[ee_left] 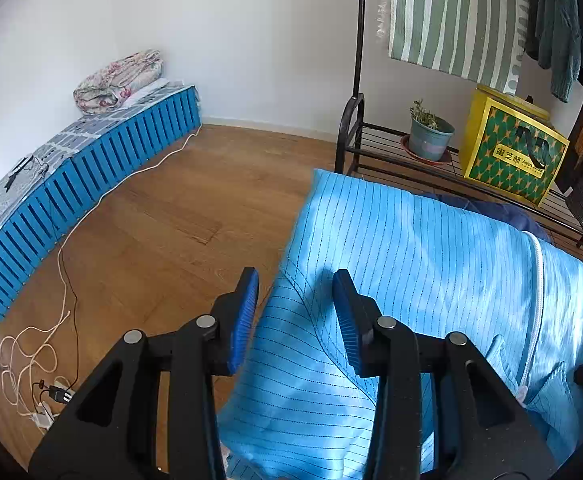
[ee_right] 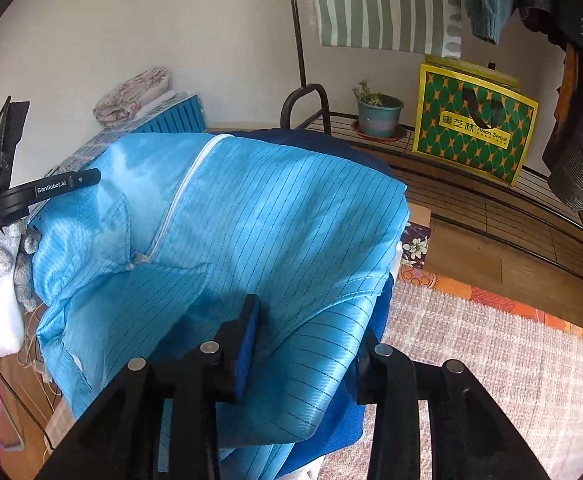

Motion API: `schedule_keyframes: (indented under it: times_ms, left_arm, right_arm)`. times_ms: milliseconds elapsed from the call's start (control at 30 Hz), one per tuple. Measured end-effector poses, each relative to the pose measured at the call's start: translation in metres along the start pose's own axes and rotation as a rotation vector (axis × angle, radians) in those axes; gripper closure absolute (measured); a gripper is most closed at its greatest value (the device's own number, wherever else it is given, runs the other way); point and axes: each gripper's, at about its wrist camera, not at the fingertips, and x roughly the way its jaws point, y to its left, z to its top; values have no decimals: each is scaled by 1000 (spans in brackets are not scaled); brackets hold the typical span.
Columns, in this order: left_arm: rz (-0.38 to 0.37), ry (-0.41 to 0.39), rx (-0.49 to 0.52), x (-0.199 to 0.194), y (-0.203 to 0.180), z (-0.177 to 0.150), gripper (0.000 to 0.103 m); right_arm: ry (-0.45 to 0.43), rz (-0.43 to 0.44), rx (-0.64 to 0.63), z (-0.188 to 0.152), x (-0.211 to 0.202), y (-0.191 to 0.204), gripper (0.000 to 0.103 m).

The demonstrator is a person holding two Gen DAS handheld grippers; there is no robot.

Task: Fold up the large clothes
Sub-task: 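Carry the folded coat with both tools onto the dark blue clothes stack, then open both tools and release the coat on top of the stack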

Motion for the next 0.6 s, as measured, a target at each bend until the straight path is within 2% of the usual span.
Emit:
schedule_keyframes:
  times_ms: [167, 267, 333, 500, 600]
  left_arm:
    - [-44, -62, 5, -49, 4, -5, 63]
    - [-58, -98, 36, -88, -1, -10, 63]
    - [-83, -124, 55, -116, -4, -14, 63]
    - [-128, -189, 85, -196, -13, -28, 63]
    - [-152, -227, 106, -245, -19, -42, 61]
  right_arm:
    - [-28, -22, 6, 0, -27, -1, 50]
    - [-58, -24, -8, -2, -55, 6, 49]
    - [-84, -24, -19, -5, -77, 11, 48]
    - [-155, -29, -36, -17, -141, 21, 39]
    - [-194, -16, -17, -30, -183, 22, 39]
